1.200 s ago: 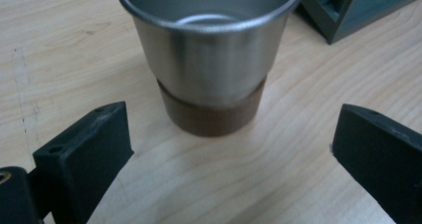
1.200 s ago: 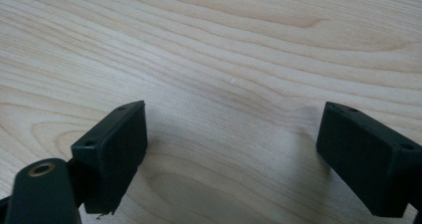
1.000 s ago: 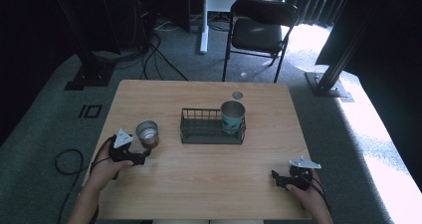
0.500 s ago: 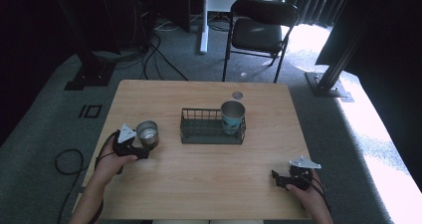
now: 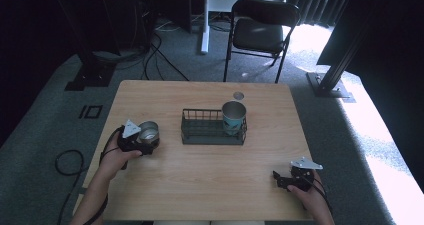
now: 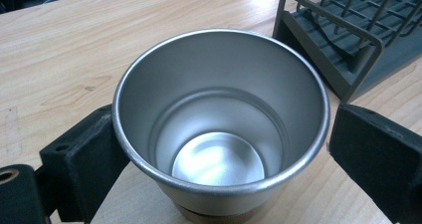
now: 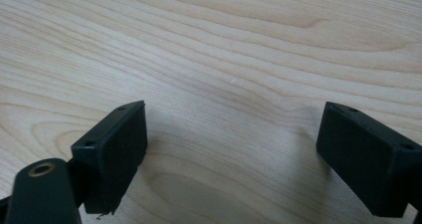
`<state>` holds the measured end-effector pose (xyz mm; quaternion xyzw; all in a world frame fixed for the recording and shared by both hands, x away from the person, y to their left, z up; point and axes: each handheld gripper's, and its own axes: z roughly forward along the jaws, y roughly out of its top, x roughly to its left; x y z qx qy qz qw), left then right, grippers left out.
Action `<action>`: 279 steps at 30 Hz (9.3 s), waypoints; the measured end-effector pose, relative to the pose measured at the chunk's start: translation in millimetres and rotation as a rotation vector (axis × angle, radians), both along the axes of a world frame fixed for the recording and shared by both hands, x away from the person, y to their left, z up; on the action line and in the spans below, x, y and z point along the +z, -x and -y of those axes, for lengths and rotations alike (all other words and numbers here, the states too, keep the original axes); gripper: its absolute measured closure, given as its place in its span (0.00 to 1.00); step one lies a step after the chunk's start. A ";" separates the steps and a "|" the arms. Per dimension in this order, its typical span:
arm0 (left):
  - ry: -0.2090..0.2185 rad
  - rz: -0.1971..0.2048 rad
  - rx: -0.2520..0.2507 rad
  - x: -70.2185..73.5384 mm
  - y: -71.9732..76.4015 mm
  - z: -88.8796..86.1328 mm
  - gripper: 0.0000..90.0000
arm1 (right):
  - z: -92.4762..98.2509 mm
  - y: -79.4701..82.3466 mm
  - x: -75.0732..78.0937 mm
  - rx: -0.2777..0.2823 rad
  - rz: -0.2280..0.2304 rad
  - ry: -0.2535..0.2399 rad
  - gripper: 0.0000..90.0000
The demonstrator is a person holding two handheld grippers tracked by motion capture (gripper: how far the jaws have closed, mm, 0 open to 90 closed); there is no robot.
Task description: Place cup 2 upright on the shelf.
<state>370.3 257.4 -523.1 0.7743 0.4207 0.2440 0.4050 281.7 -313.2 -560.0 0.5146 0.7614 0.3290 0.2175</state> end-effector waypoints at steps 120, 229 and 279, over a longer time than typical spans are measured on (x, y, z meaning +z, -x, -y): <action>0.150 0.193 -0.224 117.4 -35.0 140.2 0.17 | 0.2 0.0 0.0 0.000 0.000 0.000 0.14; 0.124 0.092 -0.169 42.6 -19.3 141.7 0.04 | 0.0 0.1 0.0 0.004 0.000 -0.001 0.14; 0.095 -0.024 -0.103 -2.2 30.4 66.6 0.04 | -0.1 0.1 0.0 0.004 0.000 0.000 0.14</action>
